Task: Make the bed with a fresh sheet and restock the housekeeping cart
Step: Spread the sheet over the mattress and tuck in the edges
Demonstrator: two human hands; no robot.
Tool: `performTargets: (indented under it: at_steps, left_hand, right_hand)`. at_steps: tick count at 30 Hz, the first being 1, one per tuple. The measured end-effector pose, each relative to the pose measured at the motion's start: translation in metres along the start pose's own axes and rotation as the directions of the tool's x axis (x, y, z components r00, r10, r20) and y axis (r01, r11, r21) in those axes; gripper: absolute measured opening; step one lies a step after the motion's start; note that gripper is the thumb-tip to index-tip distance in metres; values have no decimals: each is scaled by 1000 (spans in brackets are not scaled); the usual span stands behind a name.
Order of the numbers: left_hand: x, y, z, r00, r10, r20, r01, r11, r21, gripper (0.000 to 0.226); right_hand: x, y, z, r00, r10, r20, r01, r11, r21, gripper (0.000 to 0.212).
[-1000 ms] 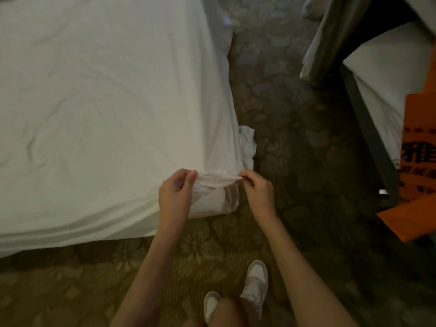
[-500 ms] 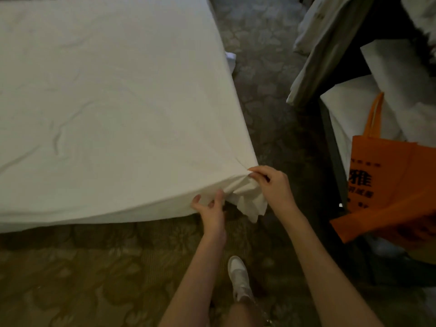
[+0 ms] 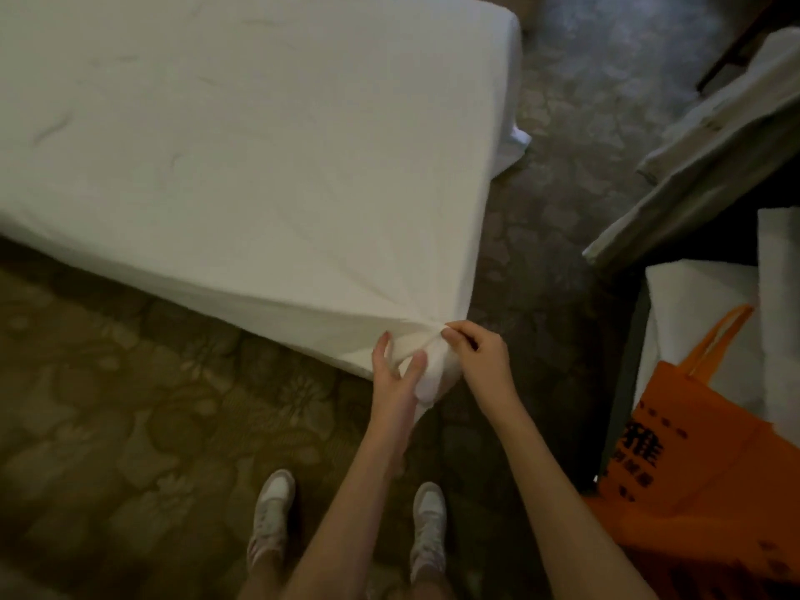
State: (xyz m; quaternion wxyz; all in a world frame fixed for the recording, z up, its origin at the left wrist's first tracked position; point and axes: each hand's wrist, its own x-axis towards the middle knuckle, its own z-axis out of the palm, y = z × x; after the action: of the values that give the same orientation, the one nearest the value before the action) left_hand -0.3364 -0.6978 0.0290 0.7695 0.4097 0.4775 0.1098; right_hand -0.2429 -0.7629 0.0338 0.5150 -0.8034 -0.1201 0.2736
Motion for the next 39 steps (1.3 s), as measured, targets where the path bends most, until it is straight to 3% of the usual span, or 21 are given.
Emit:
performTargets:
  at_steps: [6,10,12,16,19,23,25,27,30,34,39]
  left_hand:
    - [-75,-24,-20,977,45,-209,-87,977,-195,54]
    - [-105,-47,-26,936,-61,-347,-48,953,-299,49]
    - [-118,-49,-31,928,-41,-371,-74,954,-292,48]
    - [-141,-39,-49,924,96,-371,-170,970,-174,36]
    - [-151,-34,-63,914,192,-356,-234,969,-78,26]
    - [-164,-22,-78,897,342,-282,-354,935,7,28]
    - [-169,-15,-84,866,383,-322,-400,917,14,30]
    - [-174,-16,-87,845,372,-383,-421,905,-50,33]
    - [-177,-30,-84,872,294,-391,-394,896,-205,51]
    - [-163,-42,-73,933,250,-258,-267,963,-30,98]
    - [-159,-40,-51,937,301,-175,-308,951,-12,80]
  right_hand:
    - [-8,25,-17,998,-14,60,24,985,-169,20]
    - [-53,26,-13,971,-68,228,87,993,-74,24]
    - [-84,22,-7,932,-57,358,68,998,-18,26]
    - [-125,12,4,847,-28,530,39,999,-9,41]
    - [-138,3,18,833,-93,545,171,981,-94,46]
    - [-145,-10,30,812,-300,501,457,861,-224,12]
    - [-145,-22,25,806,-314,501,462,863,-202,4]
    - [-144,-36,18,809,-315,496,444,880,-166,6]
    - [-142,-47,6,807,-289,515,394,913,-105,12]
    - [-139,-51,-10,773,-252,583,391,912,-124,10]
    - [-134,-53,-22,772,-296,563,415,905,-93,13]
